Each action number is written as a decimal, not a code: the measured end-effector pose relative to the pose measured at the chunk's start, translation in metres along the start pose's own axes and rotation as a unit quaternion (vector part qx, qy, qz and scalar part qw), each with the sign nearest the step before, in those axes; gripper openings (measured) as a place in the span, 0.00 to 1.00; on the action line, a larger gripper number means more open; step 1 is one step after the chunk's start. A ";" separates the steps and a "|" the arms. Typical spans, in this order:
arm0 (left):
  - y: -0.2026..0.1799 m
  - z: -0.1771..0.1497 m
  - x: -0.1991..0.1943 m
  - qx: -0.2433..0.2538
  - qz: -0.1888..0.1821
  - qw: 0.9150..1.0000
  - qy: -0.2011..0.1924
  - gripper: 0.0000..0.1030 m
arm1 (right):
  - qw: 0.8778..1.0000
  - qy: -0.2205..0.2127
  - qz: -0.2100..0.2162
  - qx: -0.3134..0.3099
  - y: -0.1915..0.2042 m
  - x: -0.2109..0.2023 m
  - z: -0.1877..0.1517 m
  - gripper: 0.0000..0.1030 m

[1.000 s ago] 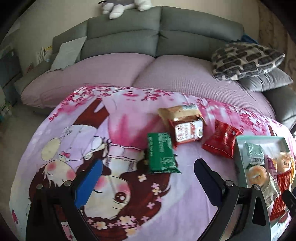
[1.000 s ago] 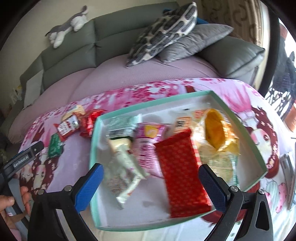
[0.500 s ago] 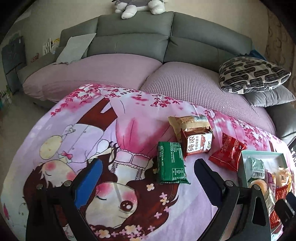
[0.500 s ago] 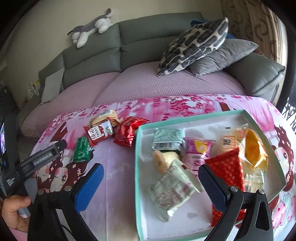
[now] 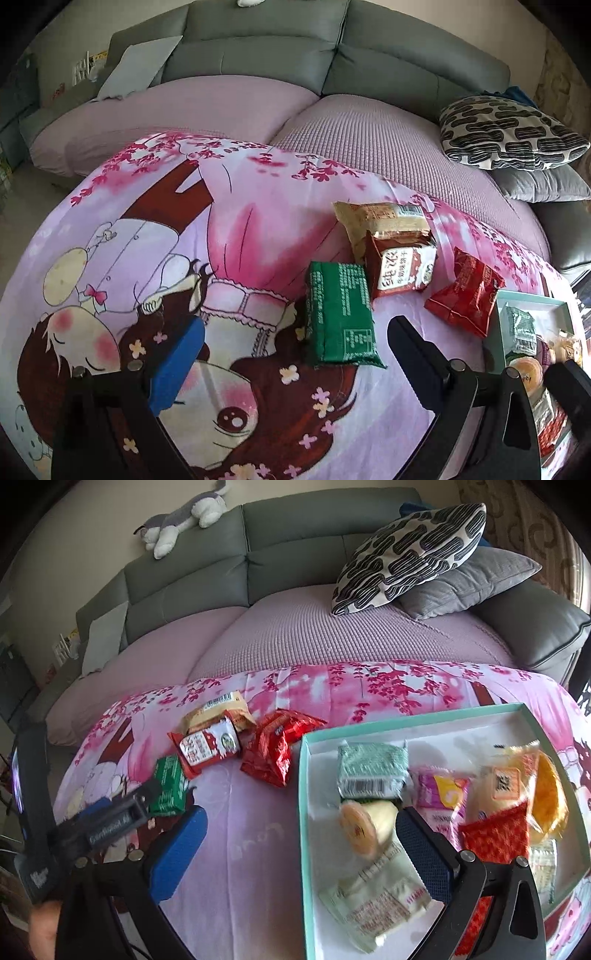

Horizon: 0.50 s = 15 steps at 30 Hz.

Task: Organize snacks
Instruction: 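Move both tools back over the remaining packets on the bedspread, then grasp the red 'nice' packet with the right tool while the left tool grasps the green packet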

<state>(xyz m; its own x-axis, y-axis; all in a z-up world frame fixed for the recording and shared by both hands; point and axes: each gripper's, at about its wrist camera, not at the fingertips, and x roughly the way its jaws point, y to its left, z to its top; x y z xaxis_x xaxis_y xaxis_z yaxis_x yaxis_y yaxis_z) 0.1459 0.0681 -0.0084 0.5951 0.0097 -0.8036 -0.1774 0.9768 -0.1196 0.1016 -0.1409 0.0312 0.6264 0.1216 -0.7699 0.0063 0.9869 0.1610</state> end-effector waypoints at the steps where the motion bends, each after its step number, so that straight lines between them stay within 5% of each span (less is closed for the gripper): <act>1: 0.000 0.001 0.000 0.001 0.003 1.000 -0.003 0.96 | 1.000 0.000 0.004 0.002 0.000 0.002 0.003 1.00; 8: 0.001 0.007 0.008 -0.001 -0.004 1.000 0.002 0.96 | 1.000 0.009 -0.004 -0.003 0.007 0.021 0.042 0.98; 15: -0.002 0.009 0.017 0.003 -0.008 1.000 0.008 0.96 | 0.999 0.046 0.022 0.011 0.015 0.047 0.058 0.79</act>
<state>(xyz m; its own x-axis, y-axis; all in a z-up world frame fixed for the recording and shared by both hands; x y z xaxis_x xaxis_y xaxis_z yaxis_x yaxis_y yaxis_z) 0.1630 0.0682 -0.0166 0.5850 -0.0090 -0.8110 -0.1641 0.9779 -0.1293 0.1764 -0.1264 0.0339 0.5518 0.1745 -0.8155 -0.0023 0.9782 0.2077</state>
